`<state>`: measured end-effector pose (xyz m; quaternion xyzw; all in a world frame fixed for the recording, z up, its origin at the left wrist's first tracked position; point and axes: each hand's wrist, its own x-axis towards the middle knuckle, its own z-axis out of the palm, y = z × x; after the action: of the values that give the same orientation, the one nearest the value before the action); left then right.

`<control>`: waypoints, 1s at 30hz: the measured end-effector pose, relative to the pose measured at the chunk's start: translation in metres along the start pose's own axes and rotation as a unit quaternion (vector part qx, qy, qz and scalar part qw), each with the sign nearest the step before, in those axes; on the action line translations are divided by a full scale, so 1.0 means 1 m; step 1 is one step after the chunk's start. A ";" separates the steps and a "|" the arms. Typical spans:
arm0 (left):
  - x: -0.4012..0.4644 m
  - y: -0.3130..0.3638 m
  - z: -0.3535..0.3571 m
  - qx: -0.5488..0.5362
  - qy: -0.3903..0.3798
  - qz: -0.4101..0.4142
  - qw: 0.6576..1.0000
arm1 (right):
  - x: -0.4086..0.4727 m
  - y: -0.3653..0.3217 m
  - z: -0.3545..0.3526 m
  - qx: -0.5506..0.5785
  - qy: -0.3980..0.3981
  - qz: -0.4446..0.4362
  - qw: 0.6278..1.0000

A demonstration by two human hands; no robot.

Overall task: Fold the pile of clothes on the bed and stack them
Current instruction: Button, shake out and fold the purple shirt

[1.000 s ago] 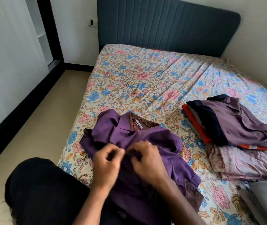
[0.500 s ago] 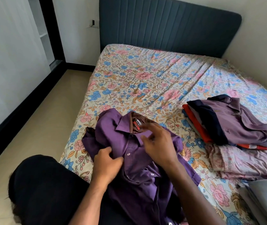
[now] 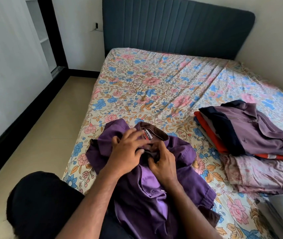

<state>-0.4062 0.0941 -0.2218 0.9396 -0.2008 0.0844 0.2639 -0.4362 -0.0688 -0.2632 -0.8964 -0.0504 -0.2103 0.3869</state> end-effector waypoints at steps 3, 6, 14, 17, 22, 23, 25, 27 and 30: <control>0.008 -0.019 0.014 -0.065 -0.027 -0.037 0.997 | 0.000 0.003 0.002 -0.004 0.022 -0.012 1.000; 0.006 -0.036 0.021 -0.190 0.001 -0.089 0.978 | 0.004 0.007 0.006 0.004 0.080 -0.019 0.997; 0.032 -0.021 0.012 -0.001 -0.091 -0.005 0.996 | 0.001 -0.002 -0.007 0.101 0.064 -0.011 0.993; 0.050 -0.030 -0.009 -0.129 -0.034 -0.060 0.989 | -0.025 -0.029 -0.029 0.077 0.006 -0.083 0.994; 0.083 -0.054 -0.064 -0.254 0.024 -0.108 0.961 | -0.078 -0.042 -0.036 -0.085 -0.049 -0.126 0.987; 0.088 -0.058 -0.072 -0.263 0.039 -0.112 0.957 | -0.083 -0.040 -0.038 -0.103 -0.046 -0.112 0.987; 0.096 -0.068 -0.089 -0.256 0.075 -0.105 0.958 | -0.089 -0.039 -0.044 -0.128 -0.029 -0.069 0.989; 0.101 -0.076 -0.102 -0.252 0.118 -0.107 0.954 | -0.092 -0.040 -0.051 -0.129 0.012 -0.023 0.991; 0.104 -0.089 -0.121 -0.263 0.199 -0.145 0.933 | -0.092 -0.048 -0.061 -0.185 0.105 -0.114 0.970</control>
<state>-0.2809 0.1930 -0.1326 0.8193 -0.0208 0.1743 0.5458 -0.5522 -0.0721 -0.2323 -0.9139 -0.0712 -0.3512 0.1907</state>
